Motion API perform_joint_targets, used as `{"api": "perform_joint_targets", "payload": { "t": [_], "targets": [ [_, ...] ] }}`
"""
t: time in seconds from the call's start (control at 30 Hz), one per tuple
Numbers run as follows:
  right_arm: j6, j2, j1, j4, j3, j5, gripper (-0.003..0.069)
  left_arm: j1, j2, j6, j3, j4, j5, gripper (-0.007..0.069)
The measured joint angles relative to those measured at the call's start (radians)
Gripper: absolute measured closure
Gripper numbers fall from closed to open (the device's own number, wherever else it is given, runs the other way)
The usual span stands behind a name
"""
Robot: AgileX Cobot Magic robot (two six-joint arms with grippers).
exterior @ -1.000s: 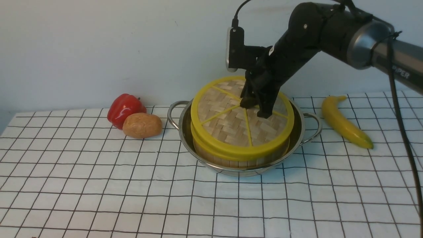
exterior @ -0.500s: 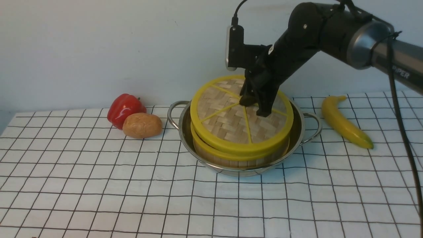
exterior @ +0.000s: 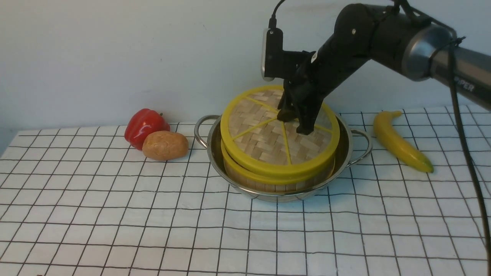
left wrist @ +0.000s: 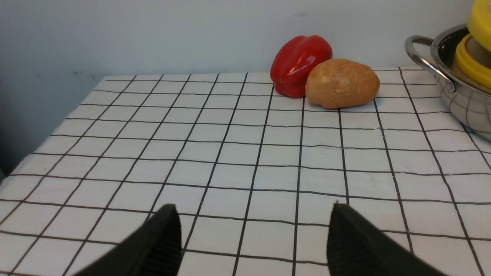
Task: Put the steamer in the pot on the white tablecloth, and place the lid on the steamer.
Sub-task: 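Place the bamboo steamer lid onto the steamer basket in the pot with the right gripper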
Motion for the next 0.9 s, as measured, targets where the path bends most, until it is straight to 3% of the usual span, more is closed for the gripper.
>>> {"api": "perform_joint_targets", "payload": {
  "t": [0.9],
  "targets": [
    [-0.048,0.026,0.0,0.031,0.0,-0.012,0.0513,0.0,0.0,0.0,0.0,0.0,0.0,0.0151]
  ]
}}
